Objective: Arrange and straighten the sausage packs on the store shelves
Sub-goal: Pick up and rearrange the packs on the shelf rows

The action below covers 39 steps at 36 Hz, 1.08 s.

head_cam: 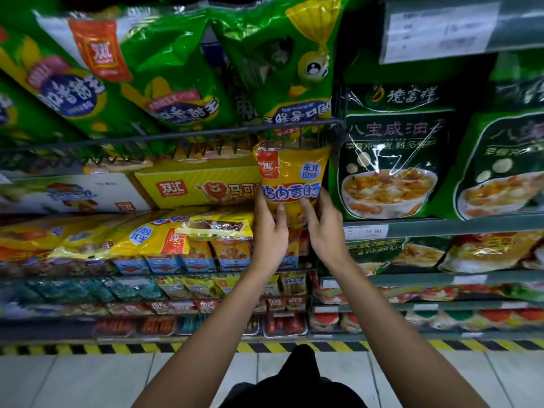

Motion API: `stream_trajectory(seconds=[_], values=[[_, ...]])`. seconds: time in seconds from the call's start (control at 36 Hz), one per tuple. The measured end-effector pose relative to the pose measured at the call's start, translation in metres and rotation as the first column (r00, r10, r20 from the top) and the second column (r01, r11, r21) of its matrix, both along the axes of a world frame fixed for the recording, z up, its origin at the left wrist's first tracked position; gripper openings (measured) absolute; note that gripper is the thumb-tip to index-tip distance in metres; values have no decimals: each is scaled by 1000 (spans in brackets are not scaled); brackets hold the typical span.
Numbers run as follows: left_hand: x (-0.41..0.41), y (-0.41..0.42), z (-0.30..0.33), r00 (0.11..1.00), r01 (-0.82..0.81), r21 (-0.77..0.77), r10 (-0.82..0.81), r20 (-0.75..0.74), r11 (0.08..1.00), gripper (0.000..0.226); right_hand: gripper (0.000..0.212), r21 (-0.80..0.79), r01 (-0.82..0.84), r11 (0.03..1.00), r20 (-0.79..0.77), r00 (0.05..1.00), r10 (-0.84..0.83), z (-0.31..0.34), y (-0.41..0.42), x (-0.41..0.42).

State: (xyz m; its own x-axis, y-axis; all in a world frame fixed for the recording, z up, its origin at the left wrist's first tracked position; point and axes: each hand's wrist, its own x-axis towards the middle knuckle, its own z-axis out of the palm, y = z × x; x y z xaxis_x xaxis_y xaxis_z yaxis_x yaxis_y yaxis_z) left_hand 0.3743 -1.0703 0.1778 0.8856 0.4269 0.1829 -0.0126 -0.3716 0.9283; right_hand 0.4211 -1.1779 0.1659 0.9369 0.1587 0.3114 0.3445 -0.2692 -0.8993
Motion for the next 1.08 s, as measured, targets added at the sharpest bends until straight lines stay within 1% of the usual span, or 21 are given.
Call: stream_trajectory(seconds=[0.11,0.17,0.22,0.31,0.36,0.39,0.44,0.5,0.53,0.58,0.69,0.81,0.97,1.03,1.08], values=[[5,1,-7,1000,0,15,1,-16,1000,73,43,-61,-32,998,-9,999,32,0,4,18],[8,3,-9,1000,26,28,-26,-4,999,81,45,-96,-52,994,-54,997,47,1,4,28],[10,5,-10,999,54,22,-54,-6,998,84,48,-135,-64,989,-48,997,58,3,2,28],[11,8,-11,998,57,1,-57,-2,998,85,67,-157,-33,987,47,998,41,-7,-2,11],[8,6,-13,999,39,-23,-39,4,999,86,73,-152,9,988,24,1000,-5,-16,-4,-7],[5,4,-14,999,25,-31,-24,26,999,86,73,-164,17,986,25,1000,-13,-21,-5,-13],[-3,-1,-20,996,6,-16,-5,91,1000,86,74,-235,17,972,76,997,1,-30,-4,-23],[-11,-7,-26,988,35,66,-45,148,997,85,72,-290,19,957,124,992,18,-38,-3,-27],[-12,-7,-31,984,44,111,-62,165,993,86,71,-300,23,954,121,993,15,-40,-3,-28],[-12,-6,-37,981,73,133,-95,168,988,89,68,-324,33,946,109,994,3,-45,-5,-29],[-2,5,-37,979,154,113,-167,117,982,91,67,-376,46,925,116,993,-2,-50,-5,-29],[8,14,-34,976,192,146,-205,79,970,88,72,-338,66,939,61,997,-48,-45,3,-27],[4,12,-40,983,146,117,-157,92,982,87,76,-204,73,976,7,997,-73,-34,8,-24],[10,9,-40,985,134,85,-142,94,987,85,75,-139,71,988,-5,997,-72,-25,12,-18],[22,9,-37,989,112,-7,-111,95,994,80,72,-79,71,994,-1,997,-71,-18,16,-7]])
